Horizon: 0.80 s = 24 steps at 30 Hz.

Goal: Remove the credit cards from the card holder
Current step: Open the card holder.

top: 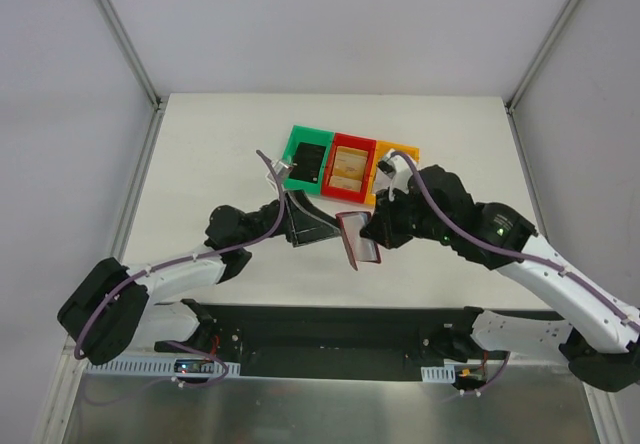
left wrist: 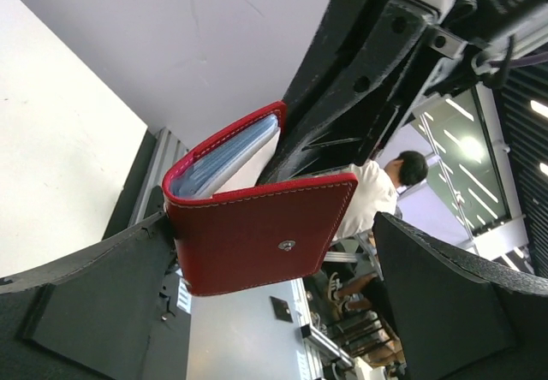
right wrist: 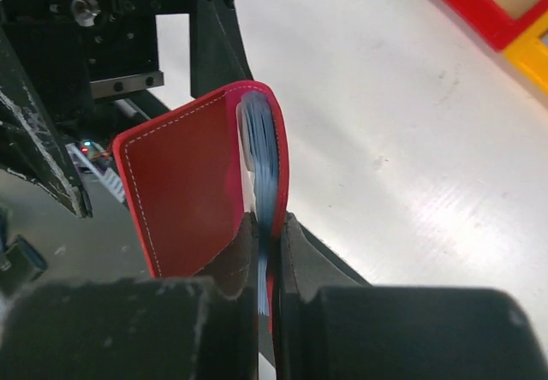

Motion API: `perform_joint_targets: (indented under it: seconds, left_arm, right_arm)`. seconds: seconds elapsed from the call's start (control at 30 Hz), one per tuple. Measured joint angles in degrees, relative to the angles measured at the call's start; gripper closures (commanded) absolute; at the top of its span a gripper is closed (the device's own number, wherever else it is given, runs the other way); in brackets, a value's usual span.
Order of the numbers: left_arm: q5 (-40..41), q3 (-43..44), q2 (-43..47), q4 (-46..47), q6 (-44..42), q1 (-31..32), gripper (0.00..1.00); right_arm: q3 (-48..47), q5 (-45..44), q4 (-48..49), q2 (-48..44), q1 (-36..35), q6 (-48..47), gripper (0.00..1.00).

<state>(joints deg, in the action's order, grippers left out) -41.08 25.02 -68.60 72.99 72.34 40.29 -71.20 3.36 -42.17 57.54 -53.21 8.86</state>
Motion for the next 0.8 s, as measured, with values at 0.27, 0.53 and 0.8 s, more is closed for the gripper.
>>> perform_joint_targets:
  seconds: [0.27, 0.53, 0.8]
  left_arm:
    - [0.9, -0.4, -3.1, 0.2, -0.9, 0.3, 0.01]
    - [1.3, -0.6, -7.2, 0.0, -1.3, 0.6, 0.02]
    - [1.5, 0.1, -7.8, -3.3, -4.5, 2.1, 0.54]
  right_arm:
    - [-4.0, -14.5, -8.9, 3.6, -3.4, -1.4, 1.0]
    - [-2.8, -19.0, -7.5, 4.2, -5.9, -0.5, 1.0]
    - [0.5, -16.7, -2.6, 3.8, -6.2, 1.1, 1.0]
